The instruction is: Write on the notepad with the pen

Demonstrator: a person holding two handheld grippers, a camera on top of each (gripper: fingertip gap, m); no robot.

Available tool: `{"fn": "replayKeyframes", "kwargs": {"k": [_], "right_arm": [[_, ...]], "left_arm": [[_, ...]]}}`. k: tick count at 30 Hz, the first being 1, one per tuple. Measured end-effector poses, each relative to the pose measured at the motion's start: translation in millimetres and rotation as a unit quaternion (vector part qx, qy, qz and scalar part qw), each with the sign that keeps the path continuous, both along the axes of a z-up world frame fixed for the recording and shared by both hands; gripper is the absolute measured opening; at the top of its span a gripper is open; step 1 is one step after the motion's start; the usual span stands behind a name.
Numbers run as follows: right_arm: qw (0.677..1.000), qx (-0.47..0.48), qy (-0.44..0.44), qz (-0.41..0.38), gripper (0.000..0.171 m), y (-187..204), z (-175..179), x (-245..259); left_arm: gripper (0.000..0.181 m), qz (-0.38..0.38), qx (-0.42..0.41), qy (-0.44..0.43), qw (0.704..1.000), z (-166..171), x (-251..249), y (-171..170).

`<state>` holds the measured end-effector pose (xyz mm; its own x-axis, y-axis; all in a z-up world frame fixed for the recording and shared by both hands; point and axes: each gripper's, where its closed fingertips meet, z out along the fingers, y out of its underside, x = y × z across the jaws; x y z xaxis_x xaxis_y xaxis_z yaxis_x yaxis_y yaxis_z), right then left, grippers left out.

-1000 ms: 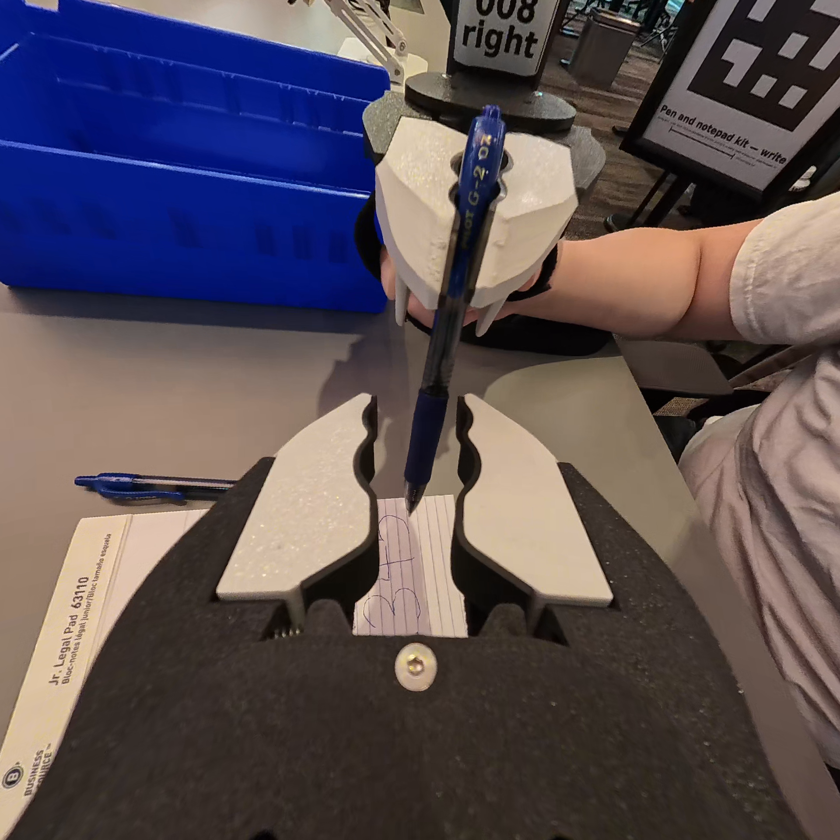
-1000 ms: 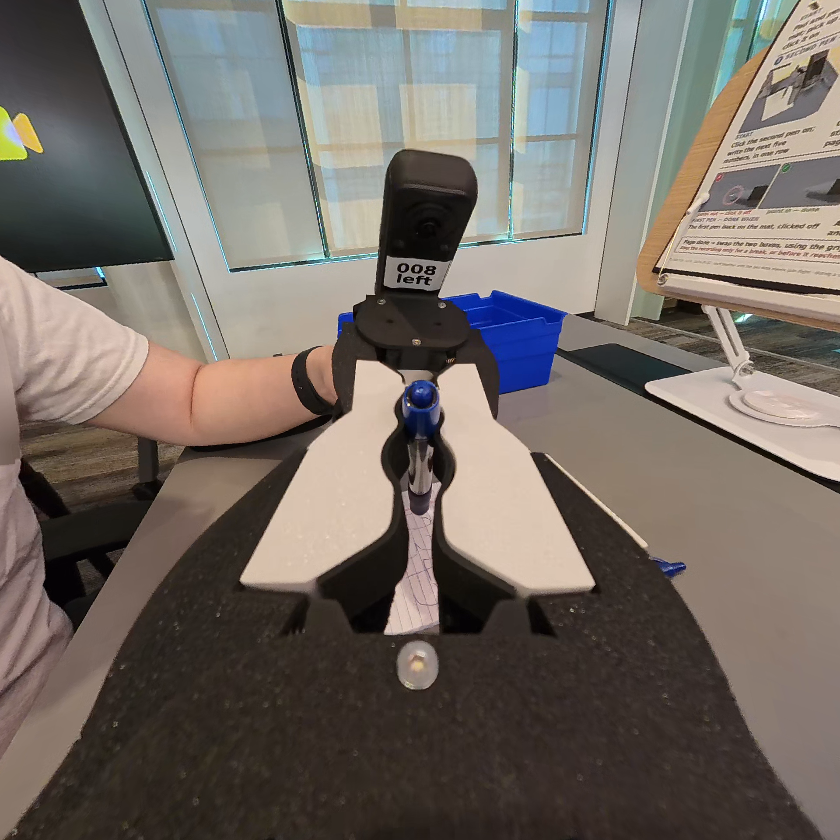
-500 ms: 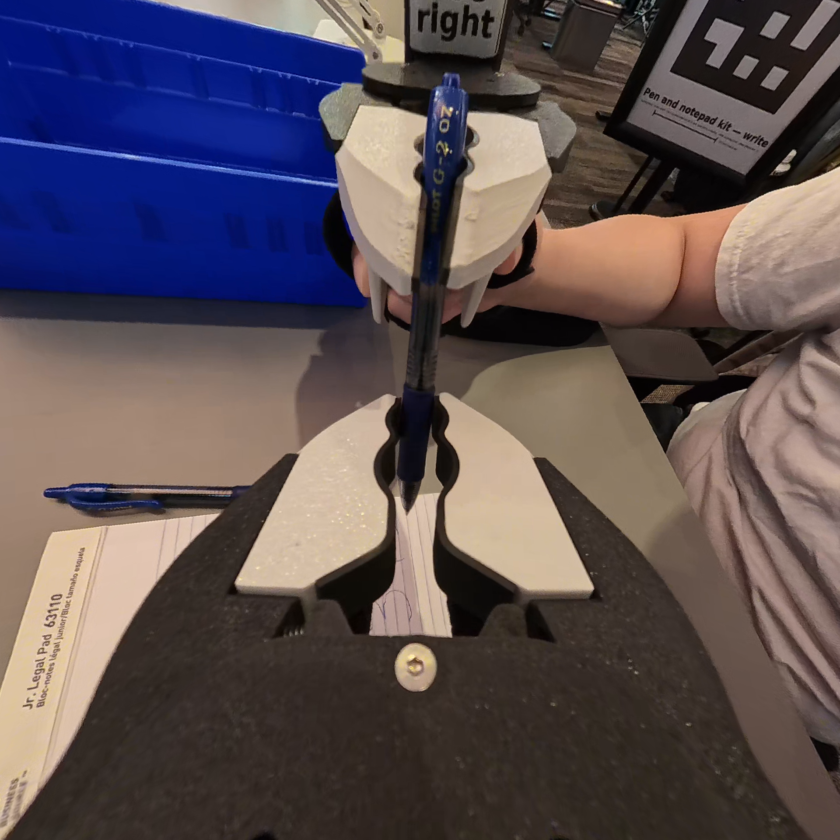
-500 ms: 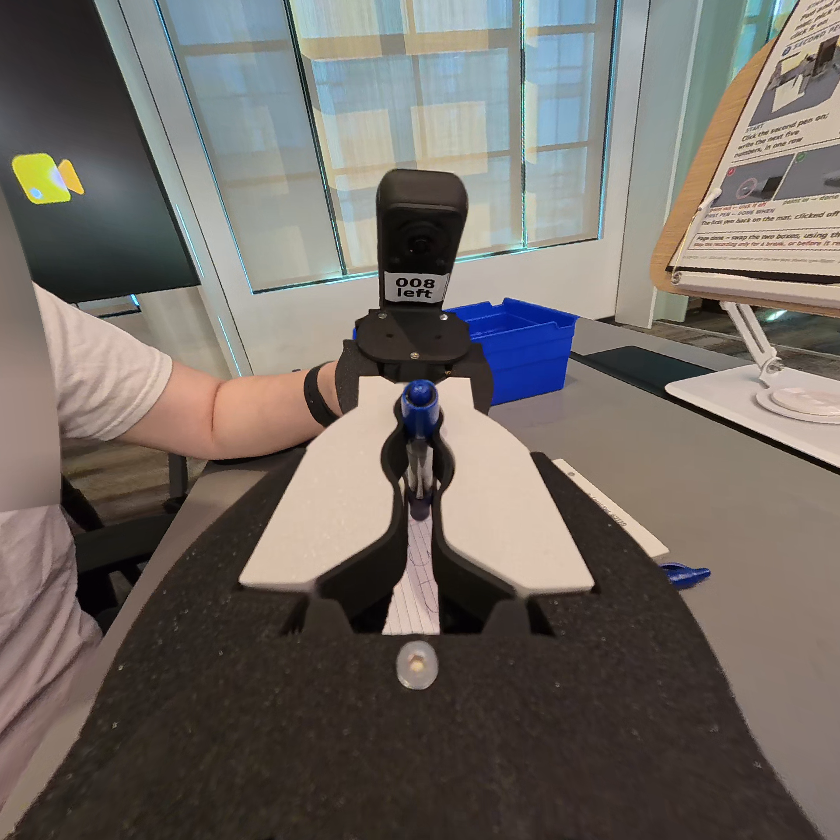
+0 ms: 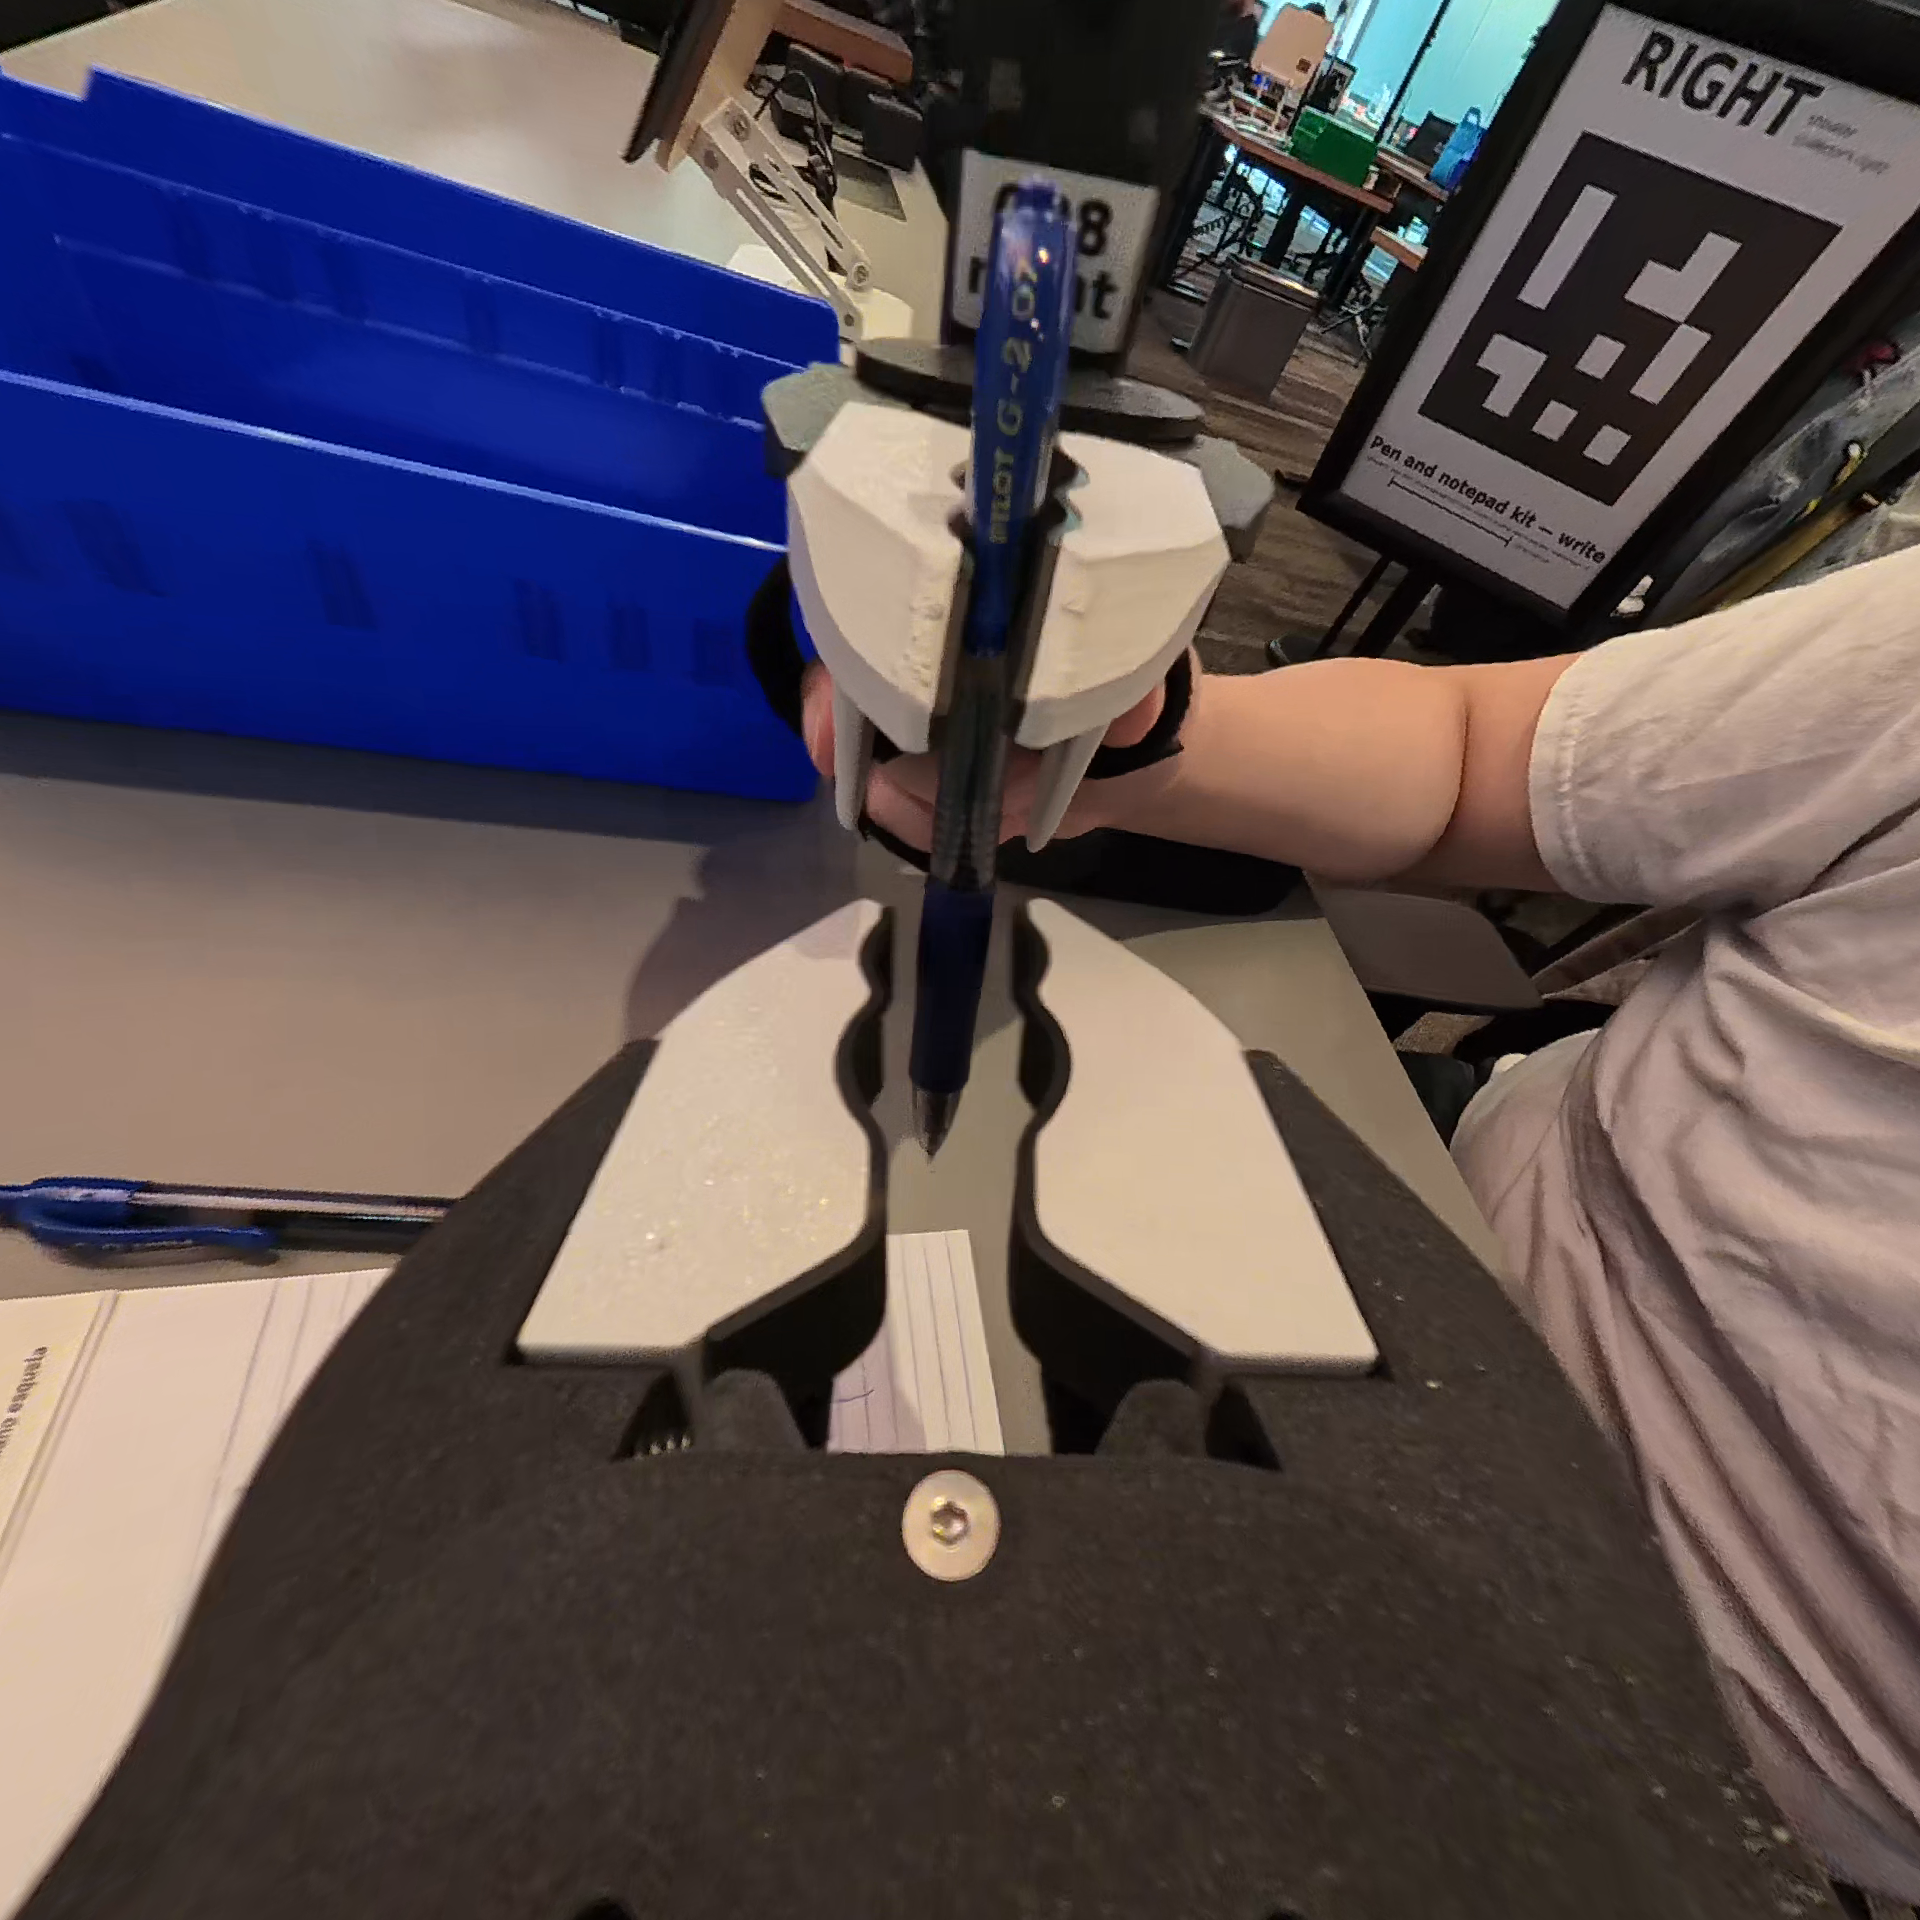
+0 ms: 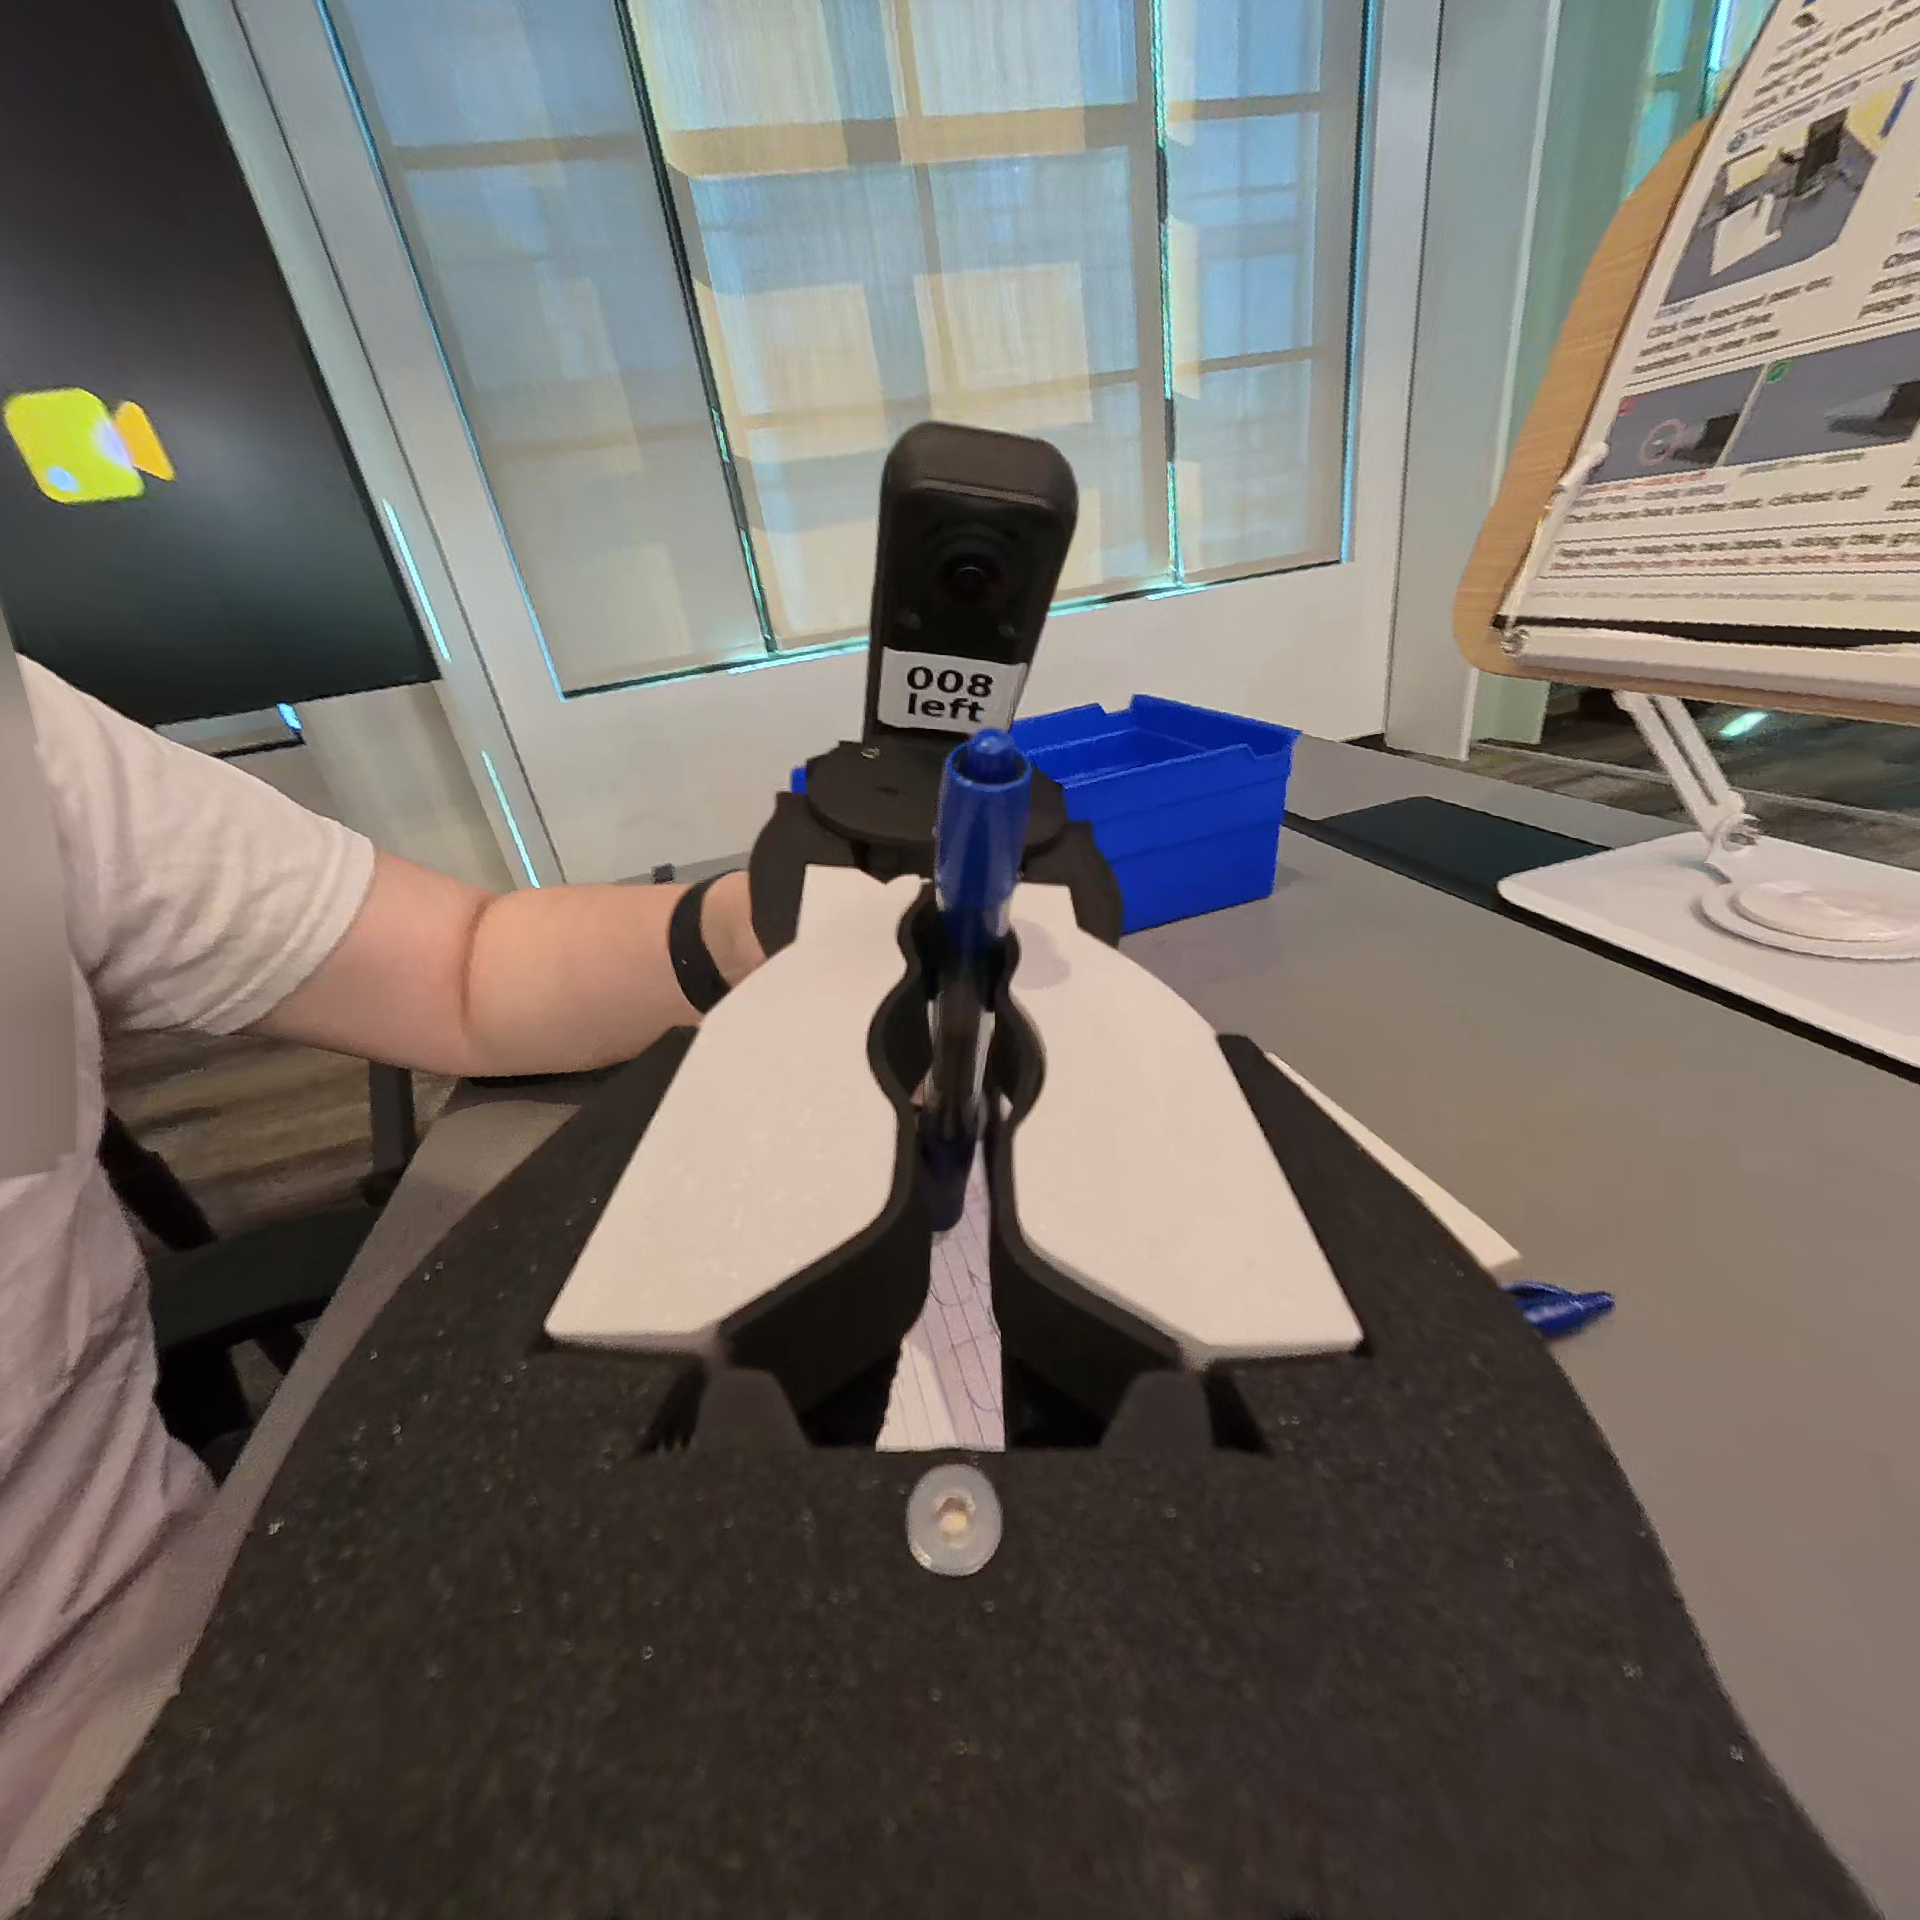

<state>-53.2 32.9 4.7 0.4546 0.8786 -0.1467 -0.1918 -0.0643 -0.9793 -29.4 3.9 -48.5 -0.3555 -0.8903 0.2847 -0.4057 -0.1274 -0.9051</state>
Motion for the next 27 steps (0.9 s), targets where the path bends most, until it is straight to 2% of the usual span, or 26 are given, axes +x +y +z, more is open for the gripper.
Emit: {"fn": "replayKeyframes", "kwargs": {"k": [2,5,9,11,21,24,27], "right_arm": [[1.0,-0.002,-0.011,-0.017,0.006,3,-1,3],[0.999,-0.014,-0.022,-0.032,0.006,7,-4,6],[0.998,-0.02,-0.046,-0.038,0.006,8,-10,1],[0.997,-0.015,-0.058,-0.038,0.006,7,-12,-3],[0.994,-0.023,-0.104,-0.002,0.006,-1,-24,-30],[0.992,-0.017,-0.122,0.008,0.006,3,-17,-38],[0.984,-0.006,-0.176,0.017,0.006,14,-7,-49]], "left_arm": [[0.027,0.014,0.005,-0.011,1.0,6,-2,8],[0.026,0.055,0.023,-0.044,0.997,26,-10,31],[0.013,0.102,0.026,-0.097,0.99,62,-27,55],[0.0,0.114,0.022,-0.123,0.986,77,-36,60],[0.0,0.094,0.044,-0.145,0.984,105,-44,42],[0.0,0.1,0.046,-0.162,0.981,117,-50,40],[0.0,0.114,0.048,-0.182,0.976,131,-58,43]]}}
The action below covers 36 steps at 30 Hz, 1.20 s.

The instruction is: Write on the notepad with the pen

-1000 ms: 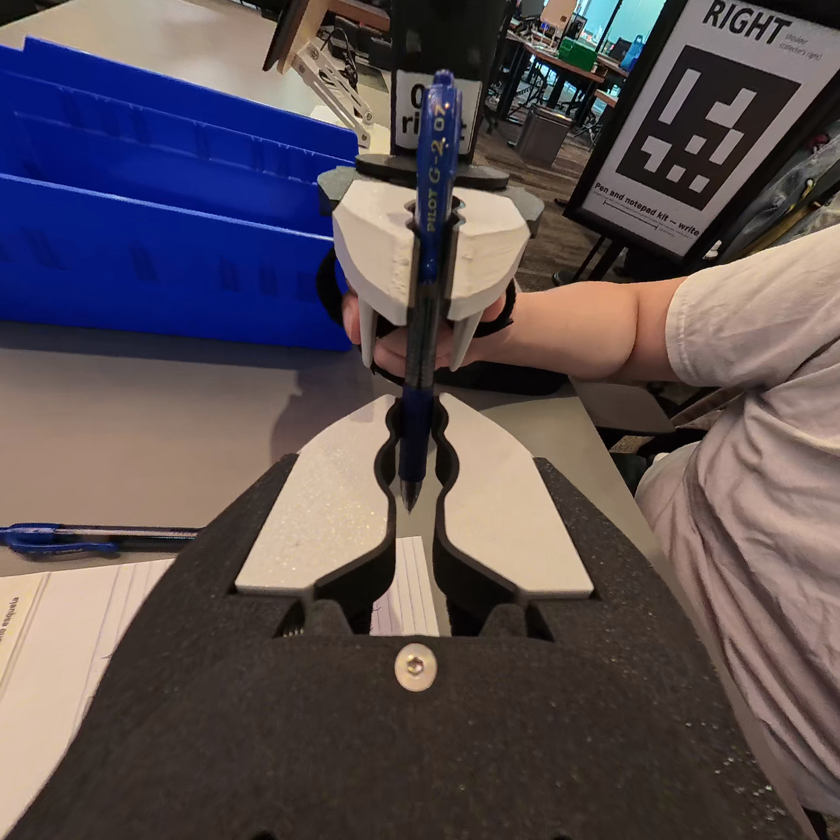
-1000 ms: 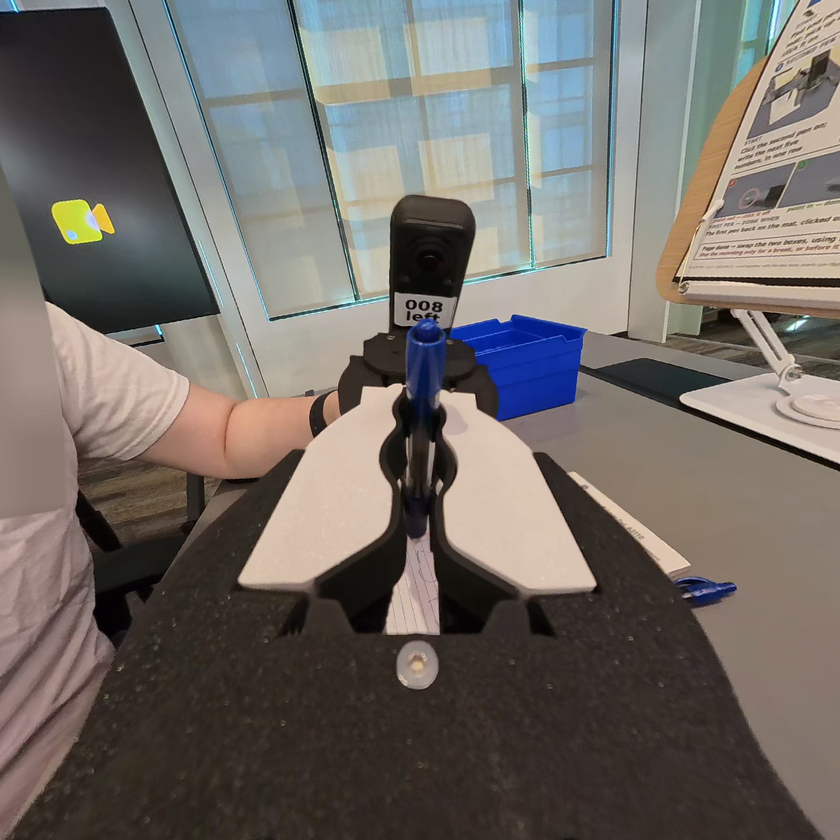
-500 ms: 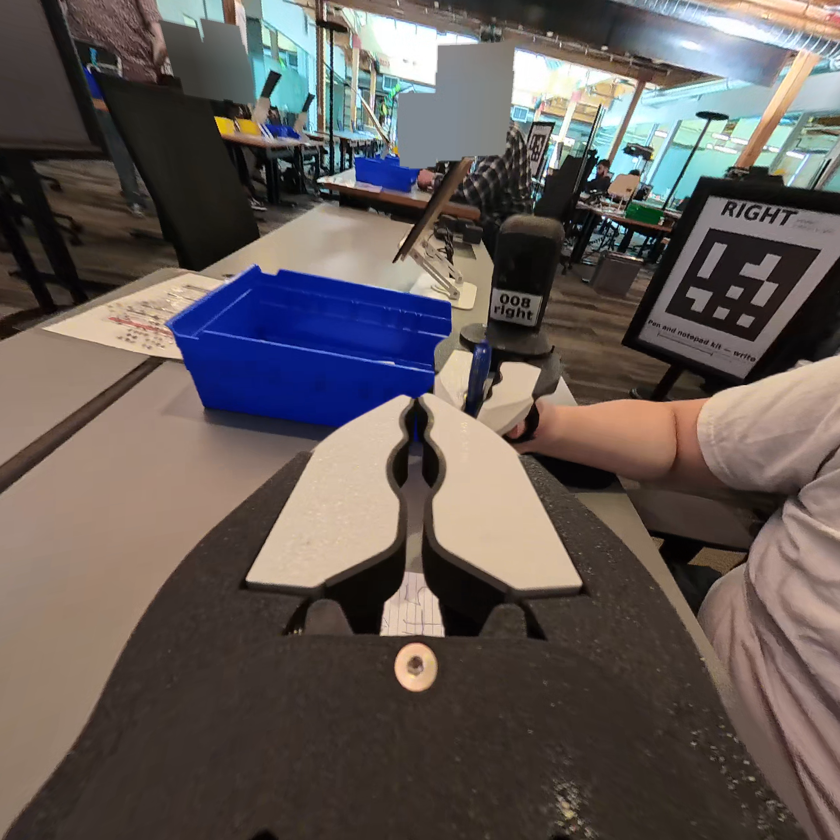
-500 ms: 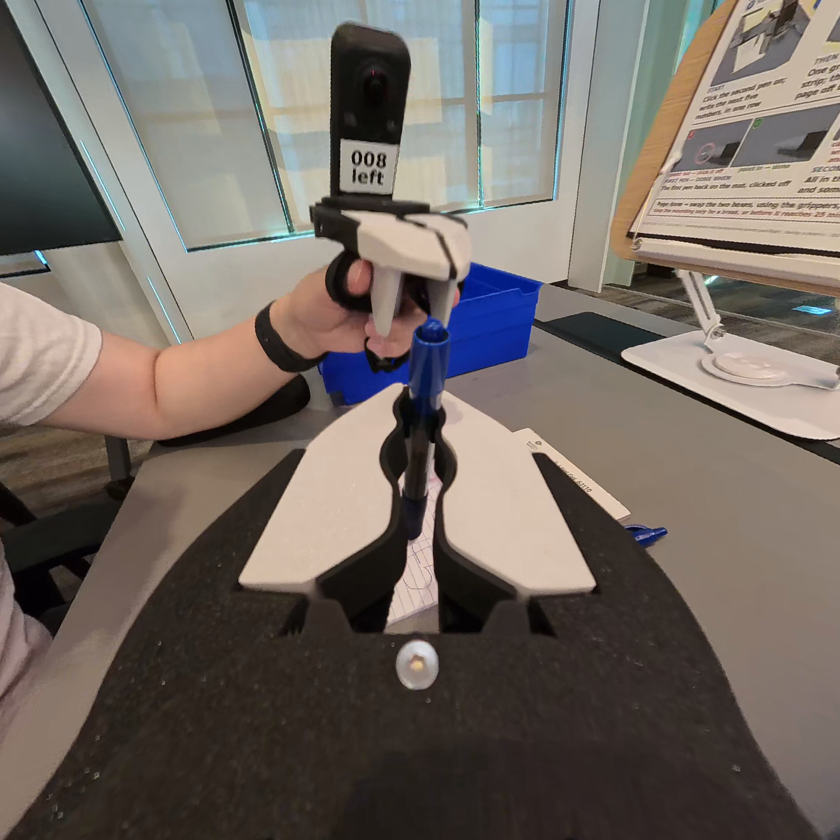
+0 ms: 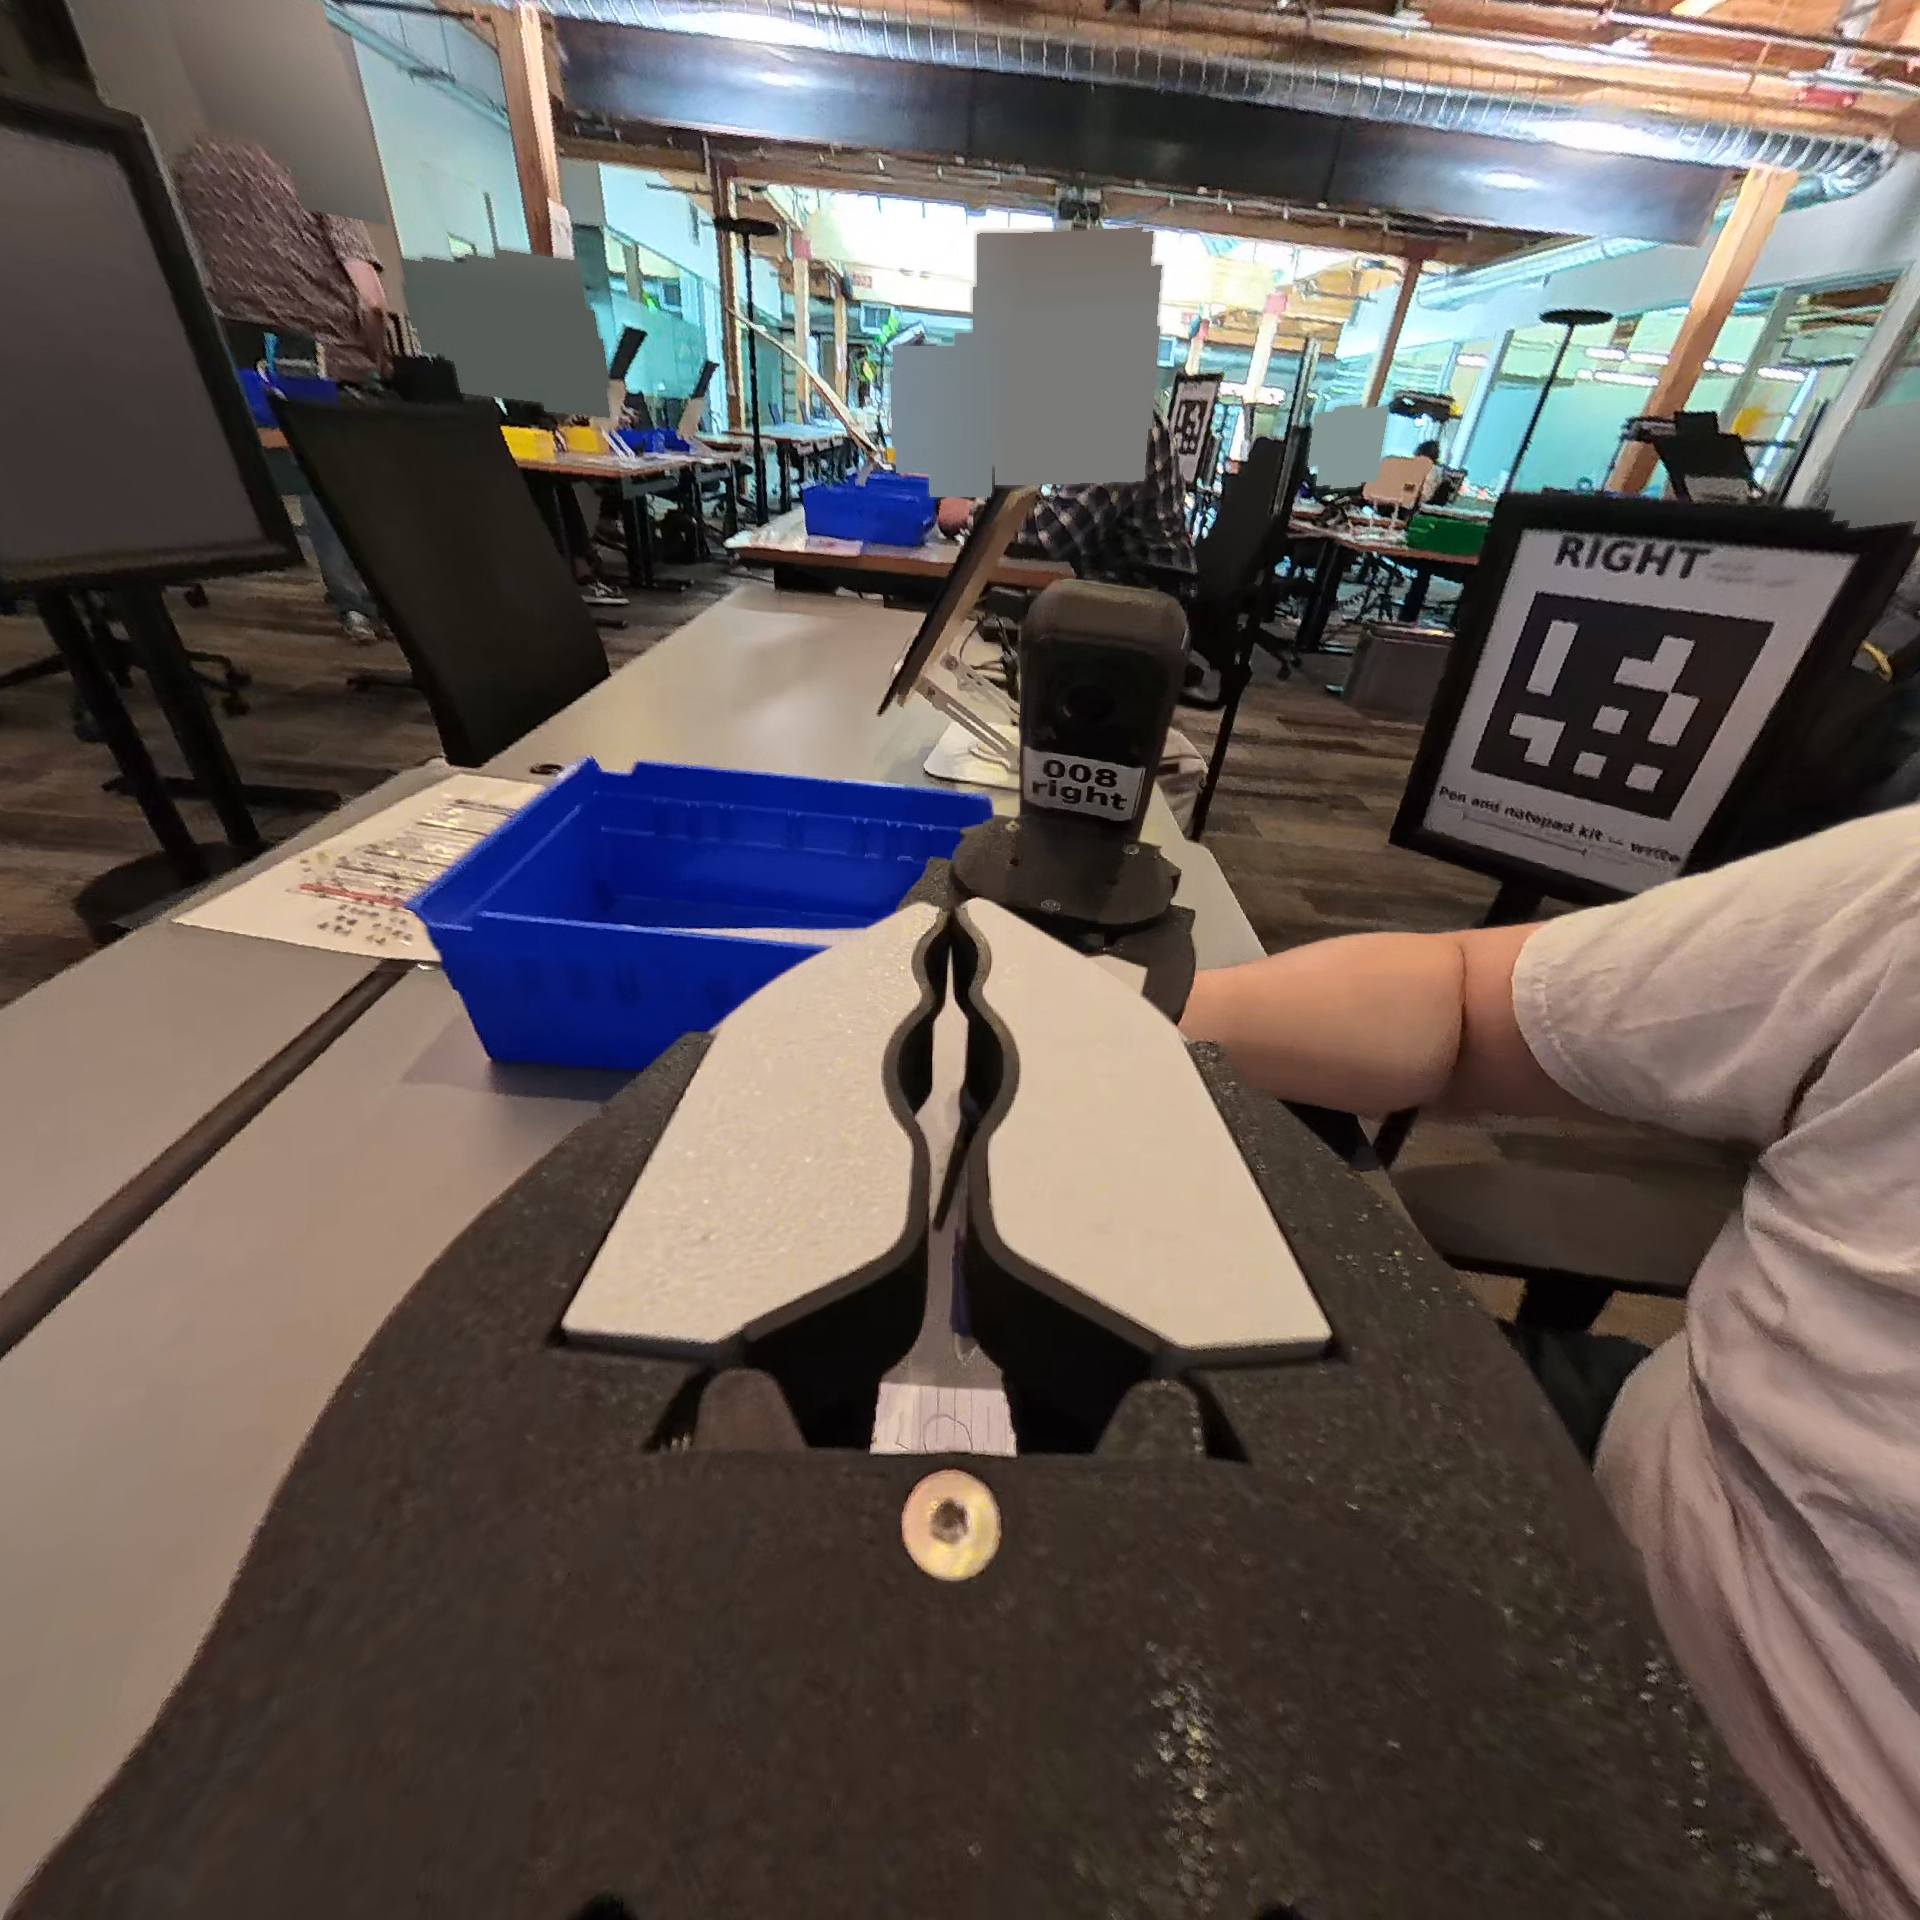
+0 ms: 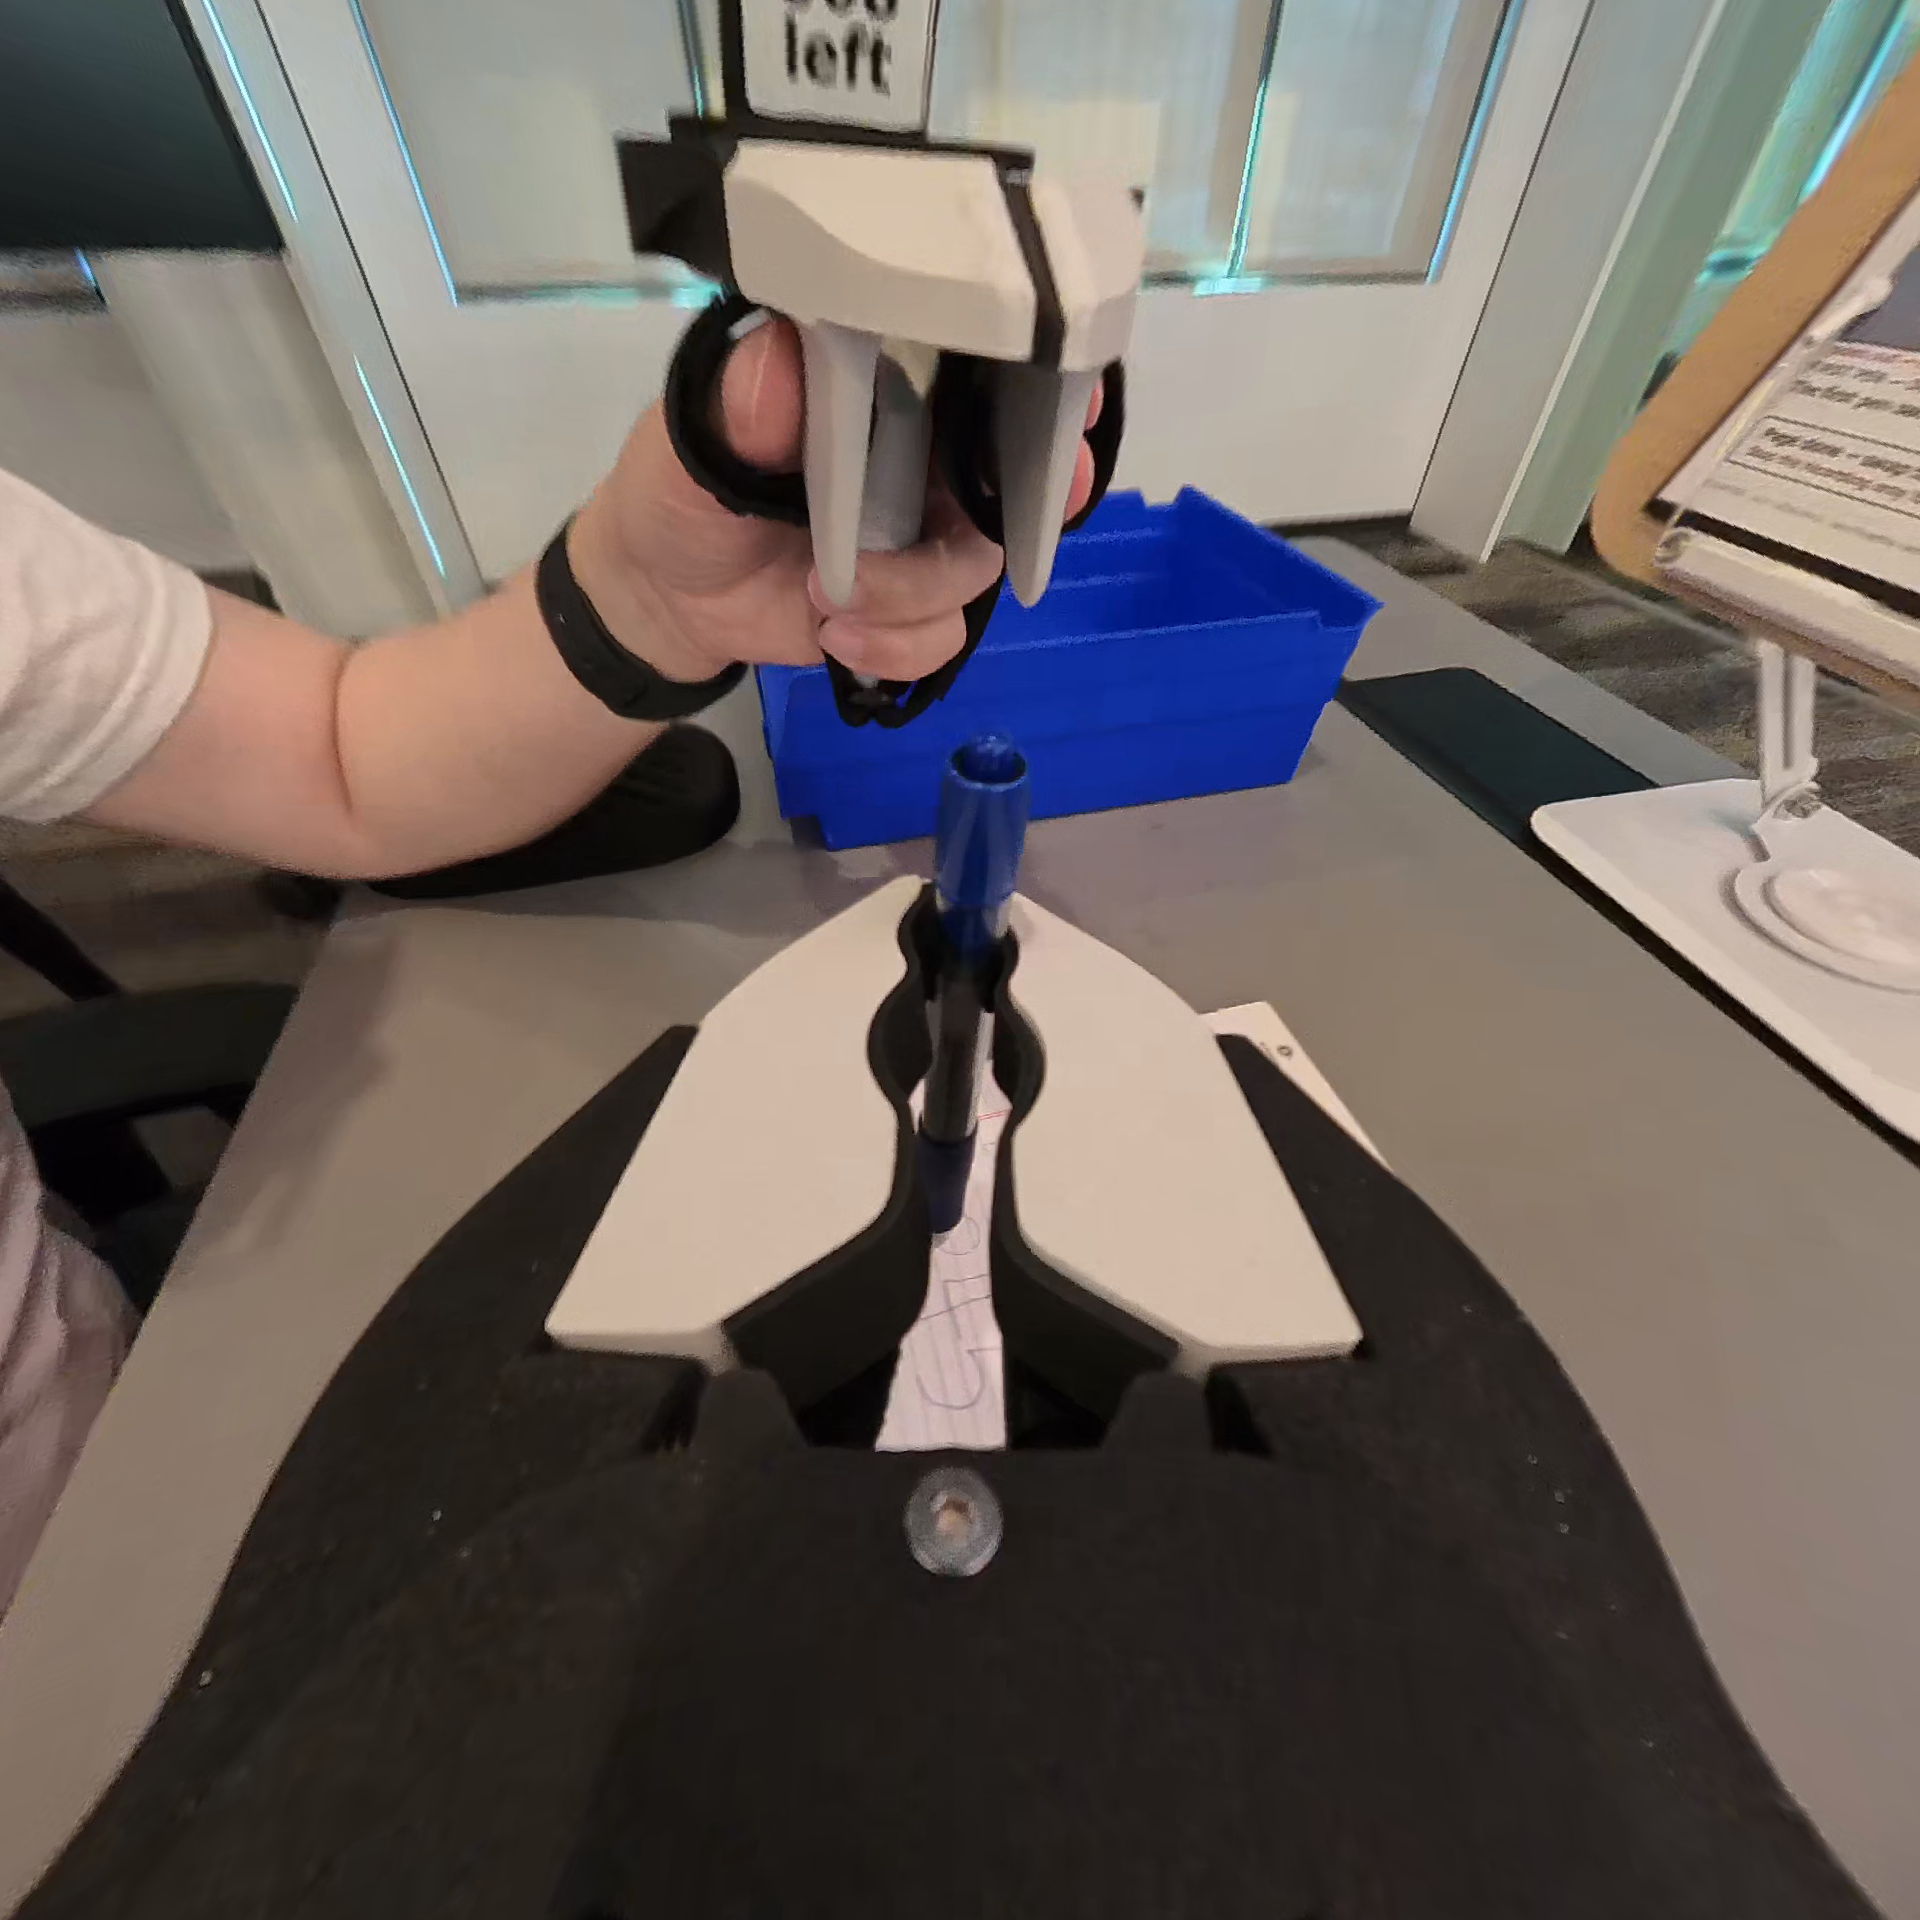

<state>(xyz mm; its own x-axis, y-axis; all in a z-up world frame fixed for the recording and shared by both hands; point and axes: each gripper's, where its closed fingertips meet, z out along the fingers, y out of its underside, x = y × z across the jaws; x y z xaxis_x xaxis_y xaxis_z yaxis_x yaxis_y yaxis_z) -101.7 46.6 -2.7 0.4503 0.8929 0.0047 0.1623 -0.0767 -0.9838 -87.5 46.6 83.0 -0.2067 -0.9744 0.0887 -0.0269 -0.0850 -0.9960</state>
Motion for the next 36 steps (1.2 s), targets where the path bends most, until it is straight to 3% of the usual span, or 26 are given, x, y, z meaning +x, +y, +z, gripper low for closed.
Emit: {"fn": "replayKeyframes", "kwargs": {"k": [8,11,27,36], "right_arm": [[0.992,0.022,-0.122,0.039,0.006,41,15,-30],[0.992,0.033,-0.111,0.048,0.006,44,9,-36],[0.995,-0.016,-0.083,0.057,0.006,43,2,-33],[0.996,-0.032,-0.046,0.065,0.006,42,10,-29]], "left_arm": [[0.0,0.124,0.036,-0.068,0.989,31,-24,31],[0.0,0.151,0.044,-0.057,0.986,30,-29,41],[0.0,0.118,0.004,0.024,0.993,-15,-2,40],[0.0,0.104,0.001,0.024,0.994,-17,1,37]]}}
